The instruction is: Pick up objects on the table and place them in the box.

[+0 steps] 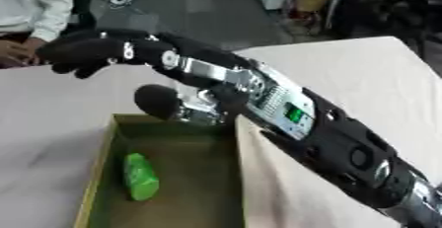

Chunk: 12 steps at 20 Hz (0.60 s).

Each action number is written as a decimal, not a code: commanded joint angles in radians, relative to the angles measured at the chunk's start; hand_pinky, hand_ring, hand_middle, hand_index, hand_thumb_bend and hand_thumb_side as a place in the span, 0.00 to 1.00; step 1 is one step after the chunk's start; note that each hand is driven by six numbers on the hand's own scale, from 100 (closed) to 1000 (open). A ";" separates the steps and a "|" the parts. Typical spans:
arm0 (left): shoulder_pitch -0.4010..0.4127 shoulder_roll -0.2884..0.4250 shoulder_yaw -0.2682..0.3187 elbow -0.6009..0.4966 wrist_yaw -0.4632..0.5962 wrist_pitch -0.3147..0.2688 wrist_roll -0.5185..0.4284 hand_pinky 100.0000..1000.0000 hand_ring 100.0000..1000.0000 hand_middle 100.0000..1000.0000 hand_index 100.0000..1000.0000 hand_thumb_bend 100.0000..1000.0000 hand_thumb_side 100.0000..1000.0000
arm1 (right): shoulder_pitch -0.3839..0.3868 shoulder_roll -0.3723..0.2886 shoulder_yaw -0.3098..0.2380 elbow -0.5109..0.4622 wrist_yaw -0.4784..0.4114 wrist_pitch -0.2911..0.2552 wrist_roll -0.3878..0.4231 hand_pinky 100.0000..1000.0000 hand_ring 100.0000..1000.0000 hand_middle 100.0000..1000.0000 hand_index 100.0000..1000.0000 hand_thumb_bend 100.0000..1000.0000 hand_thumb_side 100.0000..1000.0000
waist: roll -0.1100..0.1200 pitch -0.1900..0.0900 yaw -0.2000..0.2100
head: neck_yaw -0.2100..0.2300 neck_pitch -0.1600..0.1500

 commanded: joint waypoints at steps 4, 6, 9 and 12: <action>-0.008 0.030 0.010 -0.015 -0.008 -0.003 0.006 0.63 0.61 0.75 0.79 0.31 0.55 | 0.050 -0.079 -0.074 0.002 0.015 -0.084 0.006 0.77 0.86 0.90 1.00 0.00 0.91 | -0.004 -0.012 -0.024 | 0.012 -0.057; -0.002 0.048 0.010 -0.015 -0.014 -0.003 0.007 0.63 0.60 0.75 0.79 0.30 0.56 | 0.112 -0.120 -0.115 -0.026 0.017 -0.077 -0.041 0.74 0.83 0.86 0.98 0.00 0.89 | -0.008 -0.012 -0.050 | 0.035 -0.081; 0.022 0.077 0.011 -0.015 -0.029 0.007 0.009 0.62 0.60 0.75 0.79 0.29 0.57 | 0.258 -0.185 -0.203 -0.116 0.013 -0.047 -0.142 0.69 0.80 0.83 0.96 0.00 0.88 | -0.011 -0.013 -0.107 | 0.082 -0.112; 0.047 0.096 0.017 -0.015 -0.049 0.022 0.018 0.62 0.59 0.75 0.79 0.28 0.58 | 0.415 -0.215 -0.295 -0.224 -0.004 -0.008 -0.252 0.63 0.77 0.79 0.95 0.00 0.85 | -0.012 -0.006 -0.159 | 0.125 -0.151</action>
